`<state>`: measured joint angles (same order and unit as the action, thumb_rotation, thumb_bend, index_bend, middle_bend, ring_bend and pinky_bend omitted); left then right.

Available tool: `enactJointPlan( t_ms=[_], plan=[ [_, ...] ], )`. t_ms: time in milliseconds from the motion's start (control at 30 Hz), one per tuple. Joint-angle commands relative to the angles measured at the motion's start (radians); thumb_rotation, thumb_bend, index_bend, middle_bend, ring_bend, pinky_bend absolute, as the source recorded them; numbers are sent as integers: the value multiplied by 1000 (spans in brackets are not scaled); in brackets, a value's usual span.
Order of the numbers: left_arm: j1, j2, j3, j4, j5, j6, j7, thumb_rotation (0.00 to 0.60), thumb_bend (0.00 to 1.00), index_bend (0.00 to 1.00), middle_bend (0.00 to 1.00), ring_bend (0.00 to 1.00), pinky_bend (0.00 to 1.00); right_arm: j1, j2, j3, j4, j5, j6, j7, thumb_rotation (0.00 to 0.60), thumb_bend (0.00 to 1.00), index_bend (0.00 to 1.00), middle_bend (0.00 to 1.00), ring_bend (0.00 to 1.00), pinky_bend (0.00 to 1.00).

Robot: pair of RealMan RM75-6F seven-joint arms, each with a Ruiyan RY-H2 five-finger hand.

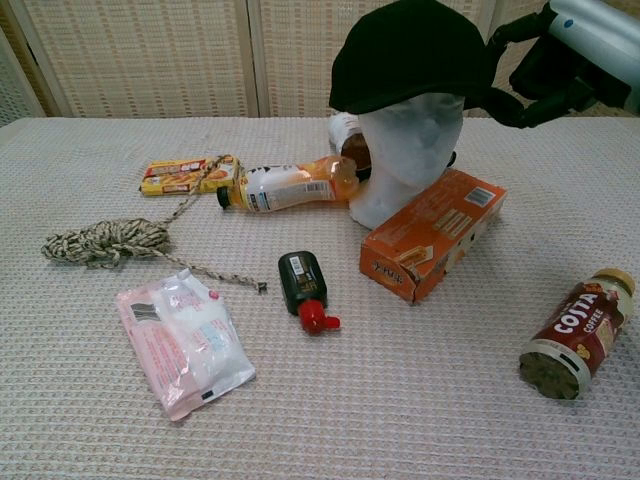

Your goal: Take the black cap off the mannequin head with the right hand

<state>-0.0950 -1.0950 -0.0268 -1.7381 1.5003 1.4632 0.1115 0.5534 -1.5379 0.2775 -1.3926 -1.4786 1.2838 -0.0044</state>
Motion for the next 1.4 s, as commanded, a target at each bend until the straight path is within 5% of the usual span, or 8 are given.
enactJointPlan(
  t_ms=[33,967,1400],
  plan=[
    [-1,-1,0,2,3,0,-1,600,83,218,194,158,184,-2,0,1,5,-2,17,18,600,763,728,978,1000,1000],
    [-9,4,8,-11,1,-19,16,600,83,215,185,155,183,91,-27,216,138,211,34,87,600,848,774,993,1000,1000],
    [-18,2,8,-26,-4,-32,47,600,81,213,184,152,183,153,8,217,335,258,-60,63,600,857,776,993,1000,1000]
  ],
)
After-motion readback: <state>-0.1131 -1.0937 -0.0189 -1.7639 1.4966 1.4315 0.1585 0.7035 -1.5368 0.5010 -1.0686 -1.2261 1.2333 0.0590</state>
